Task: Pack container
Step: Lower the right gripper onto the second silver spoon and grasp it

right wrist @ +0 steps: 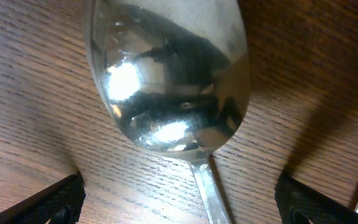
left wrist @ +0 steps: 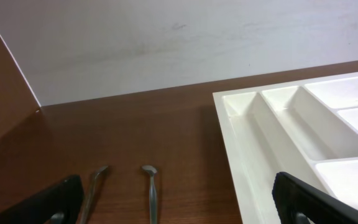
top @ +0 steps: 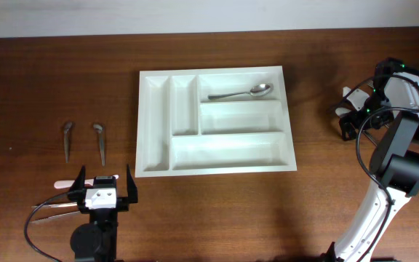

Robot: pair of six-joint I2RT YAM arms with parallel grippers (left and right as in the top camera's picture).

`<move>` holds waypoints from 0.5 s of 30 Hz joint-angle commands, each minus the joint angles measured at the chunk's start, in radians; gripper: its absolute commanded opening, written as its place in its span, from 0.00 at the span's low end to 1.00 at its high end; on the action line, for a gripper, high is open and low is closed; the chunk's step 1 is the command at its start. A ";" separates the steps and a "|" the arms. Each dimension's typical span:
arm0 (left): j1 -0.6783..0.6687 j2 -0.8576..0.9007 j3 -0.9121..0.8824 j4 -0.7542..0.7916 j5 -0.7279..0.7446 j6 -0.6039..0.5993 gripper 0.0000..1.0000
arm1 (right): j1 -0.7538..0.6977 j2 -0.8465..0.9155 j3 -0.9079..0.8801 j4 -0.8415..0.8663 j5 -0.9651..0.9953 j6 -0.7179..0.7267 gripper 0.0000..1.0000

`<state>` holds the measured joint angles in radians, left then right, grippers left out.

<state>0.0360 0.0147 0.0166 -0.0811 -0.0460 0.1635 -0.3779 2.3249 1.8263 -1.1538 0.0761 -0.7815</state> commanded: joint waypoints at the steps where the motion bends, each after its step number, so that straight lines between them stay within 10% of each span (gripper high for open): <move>1: 0.006 -0.009 -0.007 0.003 -0.011 -0.009 0.99 | 0.011 0.074 -0.054 0.024 -0.069 -0.010 0.99; 15: 0.006 -0.009 -0.007 0.003 -0.011 -0.009 0.99 | 0.011 0.074 -0.054 0.050 -0.026 0.005 0.99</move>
<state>0.0360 0.0147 0.0166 -0.0811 -0.0460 0.1635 -0.3771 2.3226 1.8210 -1.1378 0.0860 -0.7822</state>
